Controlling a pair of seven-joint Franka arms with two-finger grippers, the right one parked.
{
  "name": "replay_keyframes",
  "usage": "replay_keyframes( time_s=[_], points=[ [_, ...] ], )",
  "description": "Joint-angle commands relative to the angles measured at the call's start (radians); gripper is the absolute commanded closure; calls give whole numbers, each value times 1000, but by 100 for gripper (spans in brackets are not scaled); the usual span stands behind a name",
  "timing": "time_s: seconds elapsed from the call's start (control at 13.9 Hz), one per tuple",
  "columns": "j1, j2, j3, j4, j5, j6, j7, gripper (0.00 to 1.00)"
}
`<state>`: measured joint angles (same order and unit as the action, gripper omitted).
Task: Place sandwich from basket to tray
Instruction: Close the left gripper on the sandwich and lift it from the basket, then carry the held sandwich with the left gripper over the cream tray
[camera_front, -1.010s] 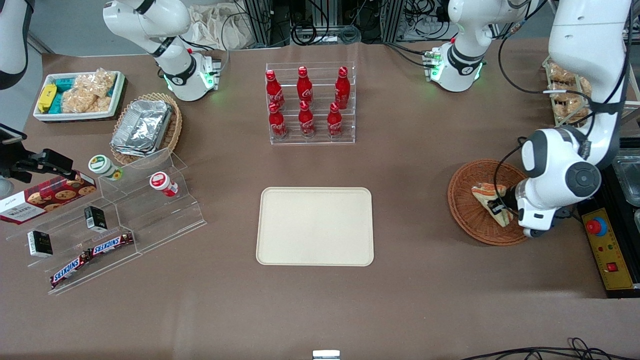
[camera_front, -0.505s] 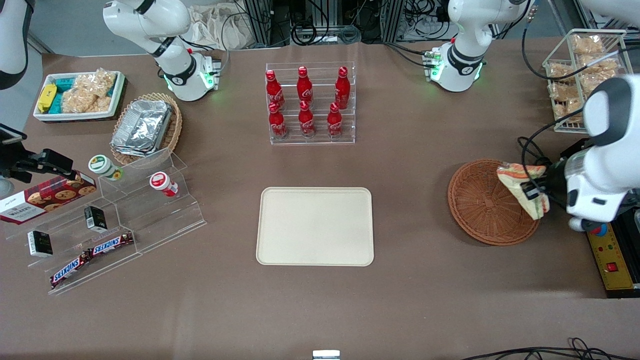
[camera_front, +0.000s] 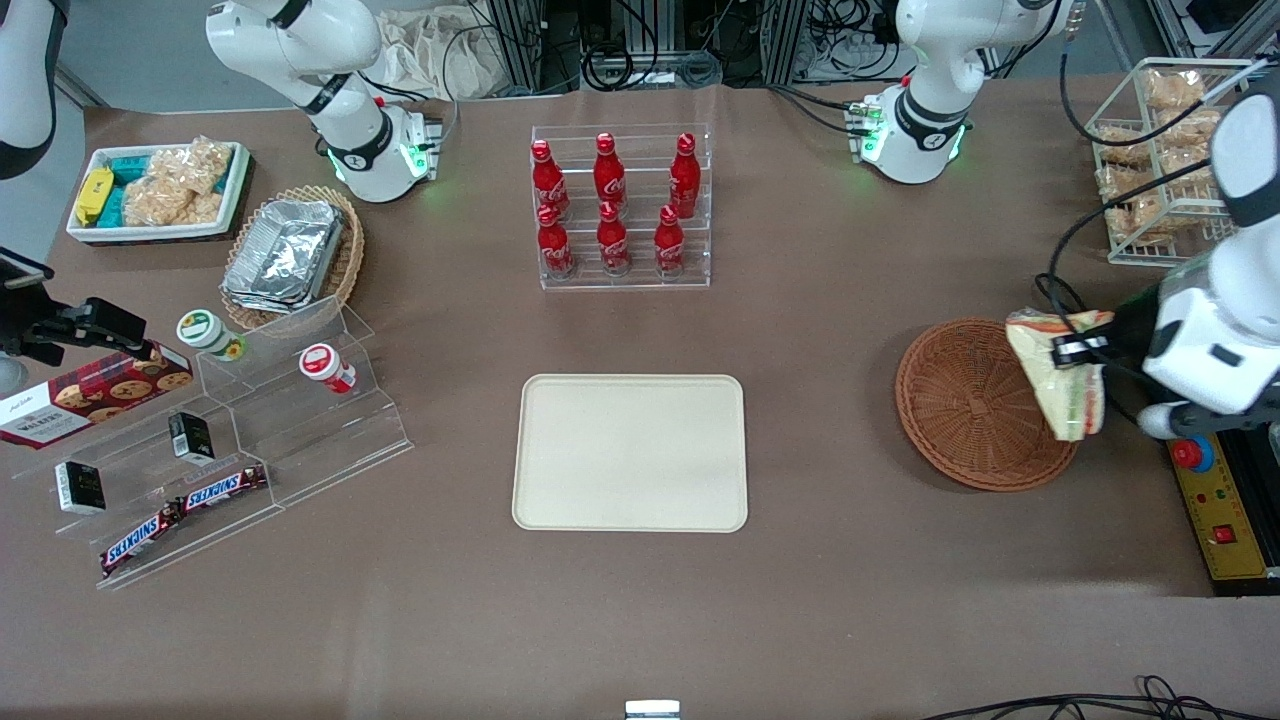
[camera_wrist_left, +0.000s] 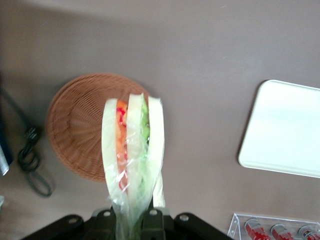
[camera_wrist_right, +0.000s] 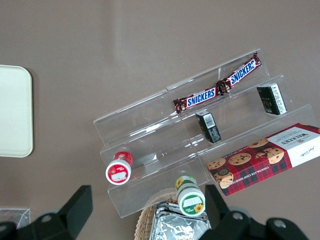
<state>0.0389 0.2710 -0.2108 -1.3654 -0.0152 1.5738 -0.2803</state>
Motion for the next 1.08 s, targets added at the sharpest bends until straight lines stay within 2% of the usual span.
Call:
replay_keyframes(
  time_s=[0.0, 0.29, 0.51, 0.65, 0.87, 1.01],
  points=[
    [-77, 85, -58, 9, 6, 101, -5, 100],
    [-262, 232, -53, 6, 9, 268, -117, 100],
    [-353, 342, -47, 12, 9, 394, -160, 100],
    [-384, 408, -45, 9, 9, 491, -163, 100],
    [-408, 482, -45, 6, 9, 549, -186, 100],
    [-410, 510, -45, 3, 11, 577, -194, 93]
  ],
)
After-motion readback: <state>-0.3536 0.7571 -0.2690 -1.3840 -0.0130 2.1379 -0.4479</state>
